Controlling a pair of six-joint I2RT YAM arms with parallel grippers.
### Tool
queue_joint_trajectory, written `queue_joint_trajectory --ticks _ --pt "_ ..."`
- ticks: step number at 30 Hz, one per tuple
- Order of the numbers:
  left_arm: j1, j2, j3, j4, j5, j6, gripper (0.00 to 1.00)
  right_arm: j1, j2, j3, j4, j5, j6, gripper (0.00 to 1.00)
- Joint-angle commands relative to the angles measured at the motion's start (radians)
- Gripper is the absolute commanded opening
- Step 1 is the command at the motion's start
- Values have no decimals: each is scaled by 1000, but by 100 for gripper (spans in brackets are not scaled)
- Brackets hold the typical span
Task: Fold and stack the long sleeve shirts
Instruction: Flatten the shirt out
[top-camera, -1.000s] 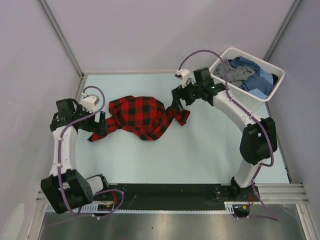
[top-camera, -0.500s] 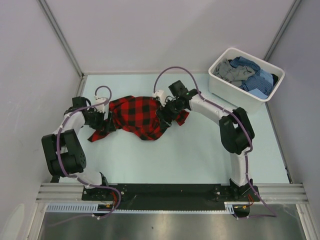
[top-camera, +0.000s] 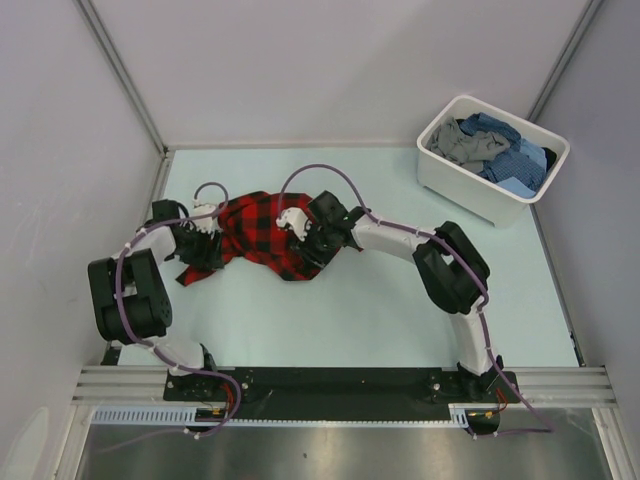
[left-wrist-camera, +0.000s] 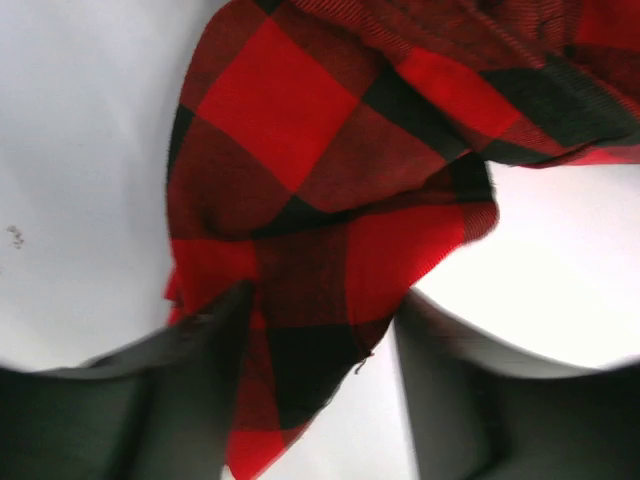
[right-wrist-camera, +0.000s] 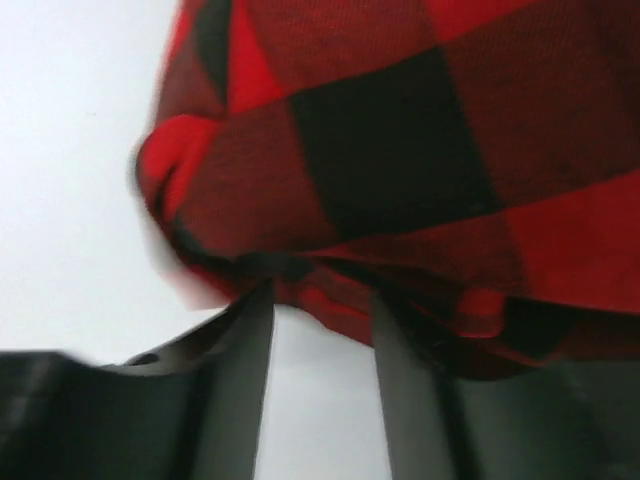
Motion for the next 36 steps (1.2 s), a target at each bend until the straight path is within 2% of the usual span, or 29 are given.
queue_joint_trajectory --ticks 1,2,4,5,9,10,13,14,15,16,17,19,20,21,22,23,27,36 --pt "-8 11 -11 30 -33 28 52 -6 -5 55 75 84 12 23" --pt "-8 10 -1 10 -14 30 31 -27 -18 74 38 64 15 0" --pt "-7 13 64 -32 6 22 7 -55 -40 129 10 44 36 0" --pt "-7 5 92 -77 18 14 0 -75 -58 150 -5 21 42 0" --pt "24 -90 238 -158 148 -33 0 -197 -132 264 -28 -21 87 0" --pt "26 -113 312 -196 174 -42 0 -216 -136 314 -42 -28 93 0" --pt "26 -217 487 -220 327 -119 0 -279 -130 394 -97 -53 99 0" --pt "18 -269 535 -208 354 -195 0 -293 -124 445 -124 -77 94 1" --pt "3 -289 580 -188 378 -235 0 -302 -121 462 -151 -100 96 10" --pt "-8 -306 662 -133 423 -278 0 -316 -127 468 -189 -164 97 42" --pt "-17 -326 693 -90 447 -381 0 -317 -135 439 -198 -191 104 59" --pt "-42 -384 736 84 469 -499 0 -302 -190 354 -165 -228 101 76" --pt "-48 -404 738 149 477 -608 0 -293 -211 251 -140 -229 99 78" --pt "-63 -439 735 220 478 -656 0 -279 -236 191 -108 -226 101 80" --pt "-77 -455 739 316 471 -687 0 -256 -257 153 -64 -223 101 83" --pt "-95 -464 752 331 402 -691 0 -239 -283 122 -51 -222 99 83" --pt "-189 -446 865 310 320 -665 0 -193 -302 85 -30 -222 143 85" --pt "-206 -389 931 299 256 -675 0 -115 -259 89 130 -251 266 88"
